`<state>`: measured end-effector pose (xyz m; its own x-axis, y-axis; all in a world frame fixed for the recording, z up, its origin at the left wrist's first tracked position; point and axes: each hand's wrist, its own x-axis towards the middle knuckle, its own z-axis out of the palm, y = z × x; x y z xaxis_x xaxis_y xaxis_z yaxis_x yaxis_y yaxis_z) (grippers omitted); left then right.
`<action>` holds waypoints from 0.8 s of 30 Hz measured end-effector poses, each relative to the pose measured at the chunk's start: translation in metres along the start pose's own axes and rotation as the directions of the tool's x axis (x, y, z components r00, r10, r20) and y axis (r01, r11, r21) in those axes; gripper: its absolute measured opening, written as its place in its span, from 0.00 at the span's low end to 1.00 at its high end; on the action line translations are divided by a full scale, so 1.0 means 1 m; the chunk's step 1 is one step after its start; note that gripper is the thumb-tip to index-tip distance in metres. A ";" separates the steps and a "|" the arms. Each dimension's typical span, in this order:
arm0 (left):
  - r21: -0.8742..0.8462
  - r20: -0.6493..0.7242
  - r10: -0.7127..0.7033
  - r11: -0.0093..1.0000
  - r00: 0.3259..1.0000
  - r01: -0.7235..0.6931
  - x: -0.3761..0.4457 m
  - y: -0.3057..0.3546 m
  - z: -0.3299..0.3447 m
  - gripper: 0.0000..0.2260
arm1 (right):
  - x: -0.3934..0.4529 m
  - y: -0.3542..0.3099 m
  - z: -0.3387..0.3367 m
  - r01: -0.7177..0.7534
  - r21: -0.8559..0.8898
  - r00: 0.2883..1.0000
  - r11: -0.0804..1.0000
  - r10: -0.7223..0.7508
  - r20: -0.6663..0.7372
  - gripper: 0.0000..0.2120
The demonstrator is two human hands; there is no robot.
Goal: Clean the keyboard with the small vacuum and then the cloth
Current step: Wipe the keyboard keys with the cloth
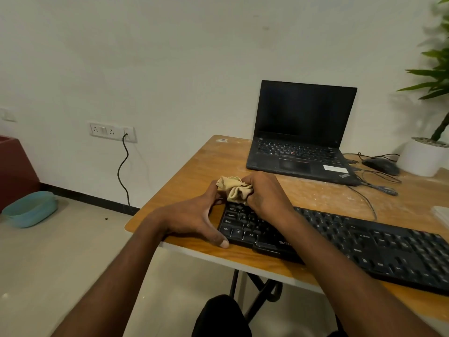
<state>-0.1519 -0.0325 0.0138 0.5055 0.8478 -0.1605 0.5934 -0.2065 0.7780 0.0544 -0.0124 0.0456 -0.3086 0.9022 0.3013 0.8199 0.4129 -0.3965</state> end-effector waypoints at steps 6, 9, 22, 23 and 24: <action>-0.037 -0.017 0.067 0.997 0.998 -0.067 0.001 -0.002 0.004 0.58 | -0.054 -0.016 -0.012 0.066 0.106 0.987 0.992 -0.081 0.140 0.08; -0.022 -0.014 0.082 0.996 0.997 -0.082 0.003 -0.004 0.003 0.58 | -0.076 -0.018 -0.017 0.089 0.189 0.971 0.978 -0.127 0.201 0.07; -0.033 0.011 0.014 0.999 1.000 -0.014 -0.001 0.001 0.002 0.60 | 0.002 0.011 -0.004 -0.044 -0.030 0.999 0.999 0.043 -0.033 0.05; -0.035 0.010 0.019 0.999 1.000 -0.019 -0.001 0.001 0.003 0.60 | -0.001 0.011 -0.003 -0.047 -0.045 0.998 0.998 0.046 -0.034 0.06; -0.036 0.006 0.031 0.999 1.000 -0.031 -0.001 0.002 0.003 0.60 | -0.005 0.009 -0.004 -0.044 -0.054 0.999 0.998 0.042 -0.025 0.06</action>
<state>-0.1496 -0.0348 0.0135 0.5277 0.8378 -0.1403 0.5545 -0.2146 0.8041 0.0654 -0.0140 0.0435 -0.2616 0.9155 0.3057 0.8573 0.3659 -0.3621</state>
